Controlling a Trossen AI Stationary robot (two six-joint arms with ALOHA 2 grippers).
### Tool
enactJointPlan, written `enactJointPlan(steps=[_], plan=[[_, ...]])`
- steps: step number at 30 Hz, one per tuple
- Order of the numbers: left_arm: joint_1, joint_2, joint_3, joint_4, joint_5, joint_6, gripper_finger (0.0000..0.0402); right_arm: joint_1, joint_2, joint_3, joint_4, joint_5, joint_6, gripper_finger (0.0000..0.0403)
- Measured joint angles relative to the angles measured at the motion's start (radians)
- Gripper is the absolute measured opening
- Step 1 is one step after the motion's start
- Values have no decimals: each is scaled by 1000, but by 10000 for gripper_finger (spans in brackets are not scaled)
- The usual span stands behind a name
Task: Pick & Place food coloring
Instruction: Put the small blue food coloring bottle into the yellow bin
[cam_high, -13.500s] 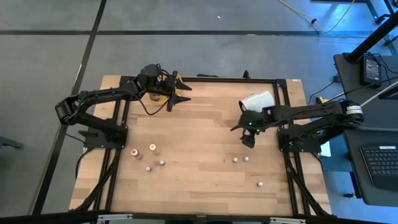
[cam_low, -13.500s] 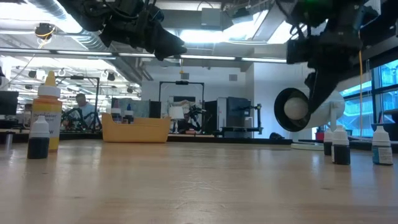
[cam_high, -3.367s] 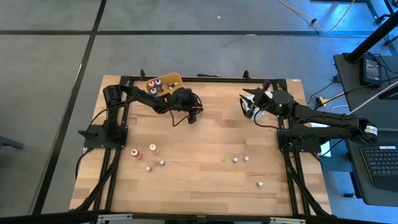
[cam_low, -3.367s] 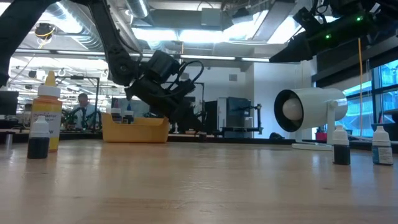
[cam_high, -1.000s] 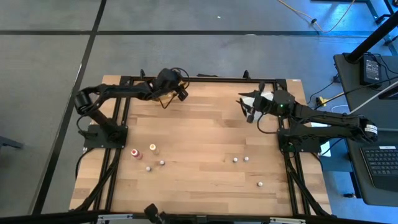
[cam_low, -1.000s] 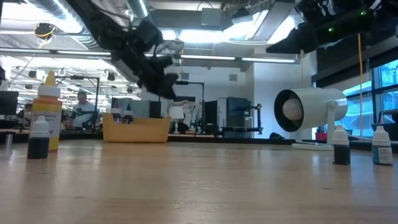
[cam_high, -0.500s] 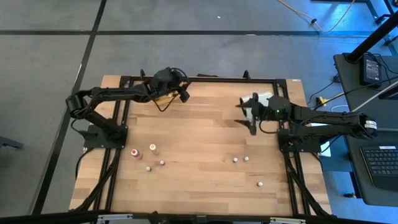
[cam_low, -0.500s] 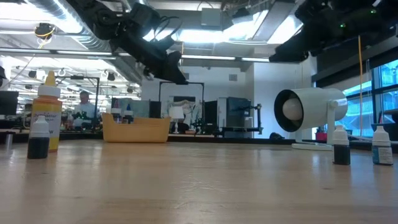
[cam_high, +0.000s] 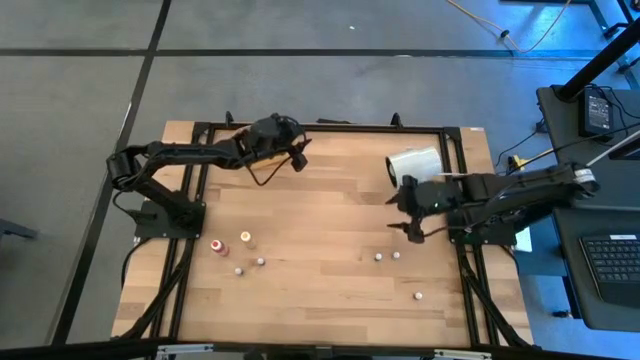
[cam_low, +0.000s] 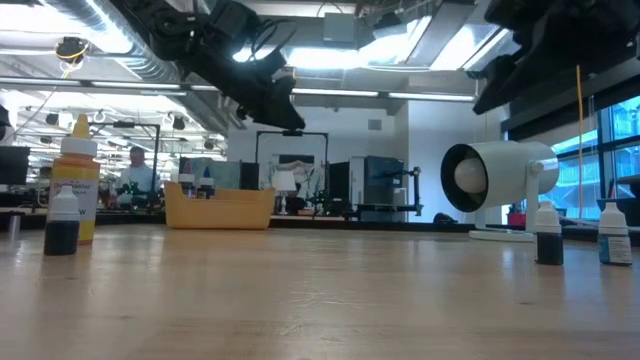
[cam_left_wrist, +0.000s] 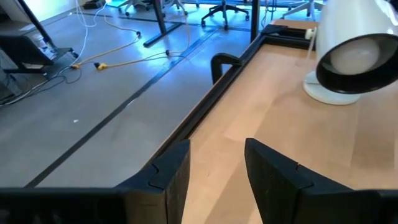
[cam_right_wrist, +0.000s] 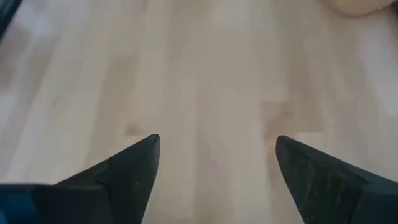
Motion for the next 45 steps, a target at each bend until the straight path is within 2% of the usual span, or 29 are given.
enactJointPlan(steps=[7, 14, 21, 28, 39, 45], plan=[[-27, 0, -5, -7, 0, -13, 152, 176, 140, 32, -53, -10, 108, 284], [-34, 0, -14, -9, 0, -18, 148, 276, 295, 32, -87, 16, 179, 251], [-19, 0, -14, -7, -5, 21, 152, 293, 383, 32, -98, 15, 259, 221], [-10, 0, -14, 1, -6, 53, 149, 292, 424, 32, -105, -29, 336, 195], [-10, 1, -14, 1, -5, 53, 148, 292, 497, 31, -89, -54, 313, 176], [-10, 1, -14, 1, -5, 53, 152, 292, 504, 31, -85, -63, 307, 144]])
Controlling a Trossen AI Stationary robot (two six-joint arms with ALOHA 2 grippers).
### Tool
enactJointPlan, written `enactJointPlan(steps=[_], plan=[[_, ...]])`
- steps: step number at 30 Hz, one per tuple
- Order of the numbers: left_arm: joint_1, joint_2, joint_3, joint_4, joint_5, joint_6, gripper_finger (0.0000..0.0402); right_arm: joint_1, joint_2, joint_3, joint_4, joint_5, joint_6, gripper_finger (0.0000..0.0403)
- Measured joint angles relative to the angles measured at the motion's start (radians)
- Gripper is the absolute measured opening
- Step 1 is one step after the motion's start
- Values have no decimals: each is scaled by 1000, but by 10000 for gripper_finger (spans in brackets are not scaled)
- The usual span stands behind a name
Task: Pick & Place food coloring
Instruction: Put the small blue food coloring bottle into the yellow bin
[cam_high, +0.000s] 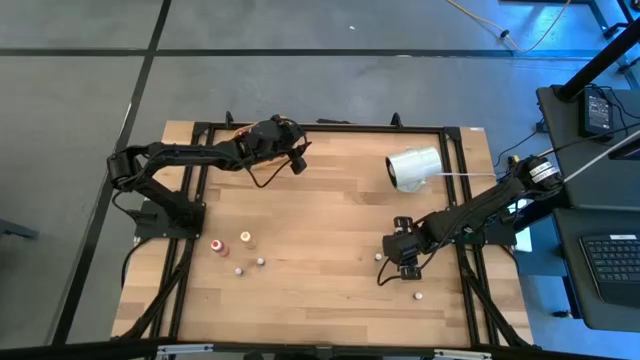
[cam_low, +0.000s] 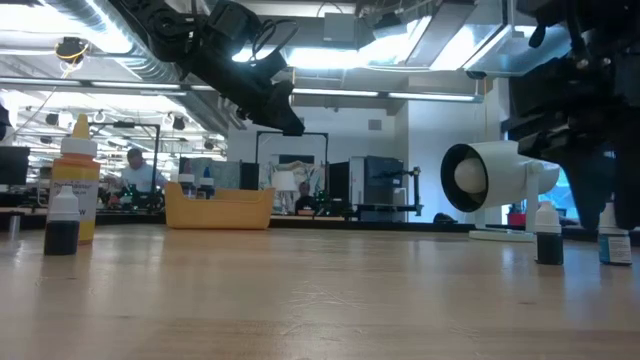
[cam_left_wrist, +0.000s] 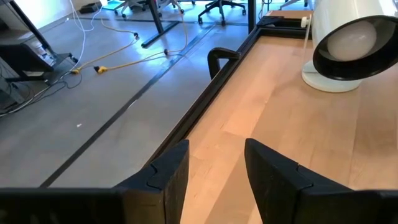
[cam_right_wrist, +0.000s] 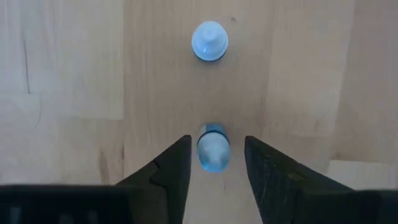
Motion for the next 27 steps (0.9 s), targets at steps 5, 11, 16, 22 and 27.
enactJointPlan(steps=[5, 11, 16, 22, 27], plan=[[0, 0, 0, 0, 0, 0, 150, 0, 0, 0, -2, 0, -2, 89], [0, 0, 0, 14, 0, 0, 150, -13, -9, 17, -60, 12, -21, 55], [-4, 0, 0, 61, 2, 0, 152, -96, -33, 156, -215, 162, -139, 55], [-11, 0, 0, 67, 5, 0, 148, -263, -37, 371, -258, 210, -371, 57], [-8, 0, 0, 87, 5, 0, 152, -440, -13, 497, -222, 196, -570, 61]])
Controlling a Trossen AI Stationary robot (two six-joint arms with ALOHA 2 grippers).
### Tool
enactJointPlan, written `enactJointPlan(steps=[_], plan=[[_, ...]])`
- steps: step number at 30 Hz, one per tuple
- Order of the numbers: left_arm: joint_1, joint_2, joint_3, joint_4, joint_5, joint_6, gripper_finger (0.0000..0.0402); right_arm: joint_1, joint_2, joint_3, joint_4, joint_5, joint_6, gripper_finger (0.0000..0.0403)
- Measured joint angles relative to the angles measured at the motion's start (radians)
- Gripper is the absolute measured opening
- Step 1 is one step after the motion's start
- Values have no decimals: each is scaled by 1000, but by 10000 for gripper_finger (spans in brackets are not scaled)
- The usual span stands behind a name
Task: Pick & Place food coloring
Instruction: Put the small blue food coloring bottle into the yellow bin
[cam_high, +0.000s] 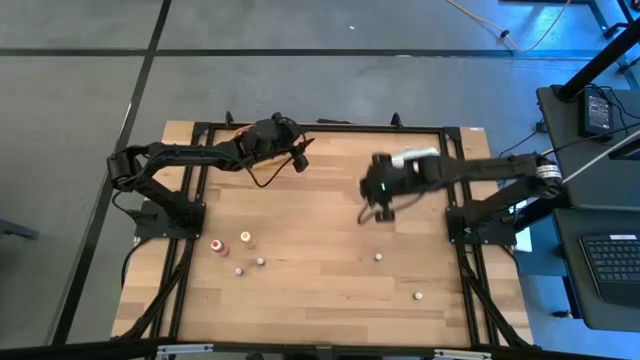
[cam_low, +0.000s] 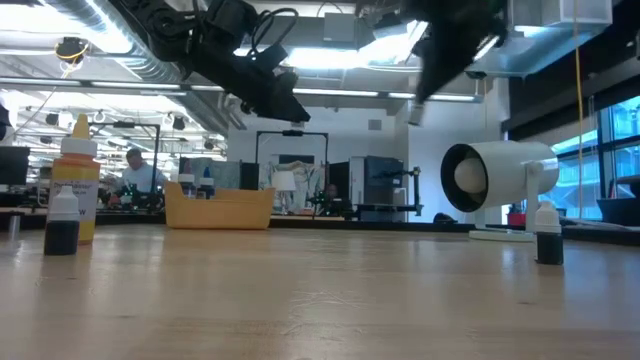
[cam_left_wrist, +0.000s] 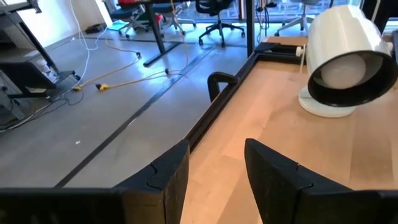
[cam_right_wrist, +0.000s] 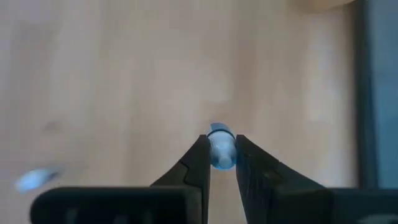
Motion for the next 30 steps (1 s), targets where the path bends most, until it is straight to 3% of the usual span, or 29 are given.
enactJointPlan(steps=[3, 8, 13, 23, 30], plan=[[0, 0, 0, -3, 0, 0, 151, -108, 31, 54, 47, -41, -91, 61], [0, 0, 0, 5, 0, 0, 149, -251, 125, 123, 116, -197, -219, 63], [0, 0, 0, 11, 0, 0, 152, -342, 277, 200, 135, -205, -289, 63], [0, 0, 0, 14, -5, 0, 151, -393, 569, 348, 131, -205, -344, 64], [0, 0, 0, 14, -5, 0, 152, -393, 638, 389, 143, -206, -369, 66]])
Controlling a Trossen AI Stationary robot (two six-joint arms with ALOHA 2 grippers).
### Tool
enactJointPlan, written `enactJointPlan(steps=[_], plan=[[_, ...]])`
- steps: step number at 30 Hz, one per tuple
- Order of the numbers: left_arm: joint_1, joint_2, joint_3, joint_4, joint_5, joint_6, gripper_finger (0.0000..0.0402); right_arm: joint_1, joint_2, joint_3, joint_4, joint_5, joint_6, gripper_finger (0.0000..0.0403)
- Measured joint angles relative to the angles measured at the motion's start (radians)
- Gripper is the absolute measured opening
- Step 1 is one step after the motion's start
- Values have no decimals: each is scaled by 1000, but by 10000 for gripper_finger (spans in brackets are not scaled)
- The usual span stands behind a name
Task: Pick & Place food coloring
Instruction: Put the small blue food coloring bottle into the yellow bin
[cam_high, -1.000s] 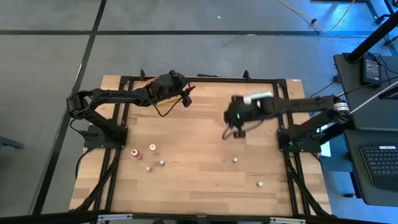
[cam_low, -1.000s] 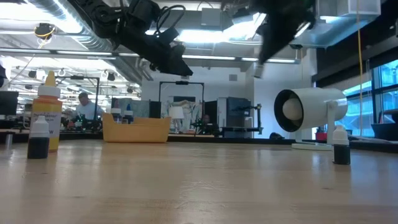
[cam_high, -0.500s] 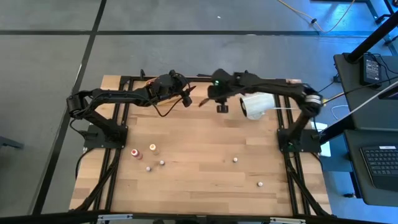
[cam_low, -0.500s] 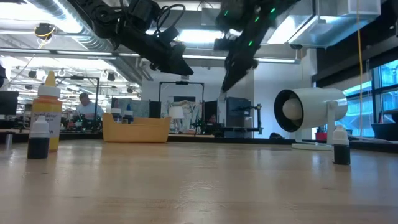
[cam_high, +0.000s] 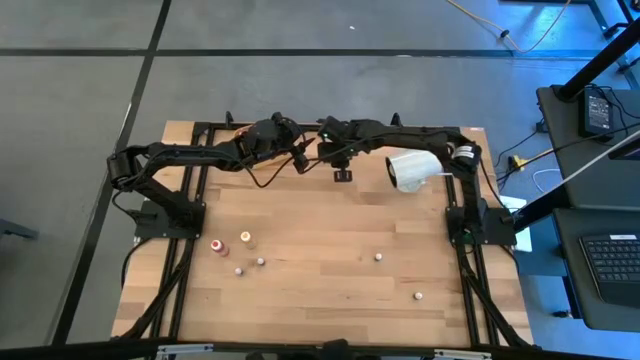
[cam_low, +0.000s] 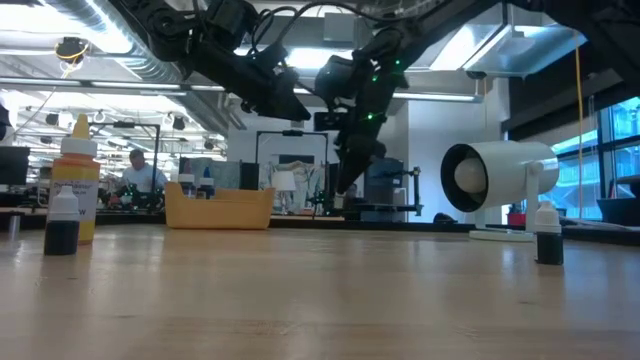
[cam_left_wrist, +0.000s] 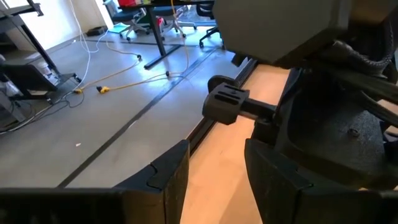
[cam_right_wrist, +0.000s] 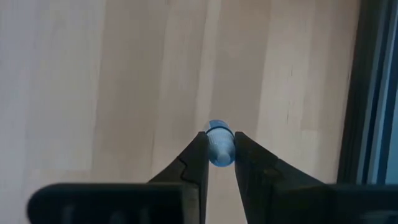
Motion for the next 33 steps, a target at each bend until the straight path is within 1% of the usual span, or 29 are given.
enactJointPlan(steps=[5, 7, 9, 12, 15, 19, 29, 31, 33], plan=[[0, 0, 0, -59, 0, 0, 149, 5, 8, -1, 37, -1, 3, 80], [0, 0, 0, -105, 0, -1, 150, 6, 10, -3, 31, -21, 3, 86], [0, 0, 0, -153, 0, -1, 152, 7, 14, -3, 30, -75, 4, 89], [-1, 0, 0, -214, 0, -6, 152, 7, 21, -3, 11, -195, 4, 91], [-4, 0, 0, -265, 0, -58, 149, 7, 29, -4, 11, -255, 5, 91], [-8, 0, 0, -282, 1, -95, 149, 10, 36, -4, 18, -261, 29, 96], [-8, 0, 0, -281, 1, -98, 149, 10, 41, -4, 15, -250, 54, 129], [-8, 0, 0, -279, 2, -99, 149, 10, 30, -2, -22, -242, 54, 132], [-8, 0, 0, -274, 19, -120, 150, 11, -10, -1, -51, -274, 68, 133]])
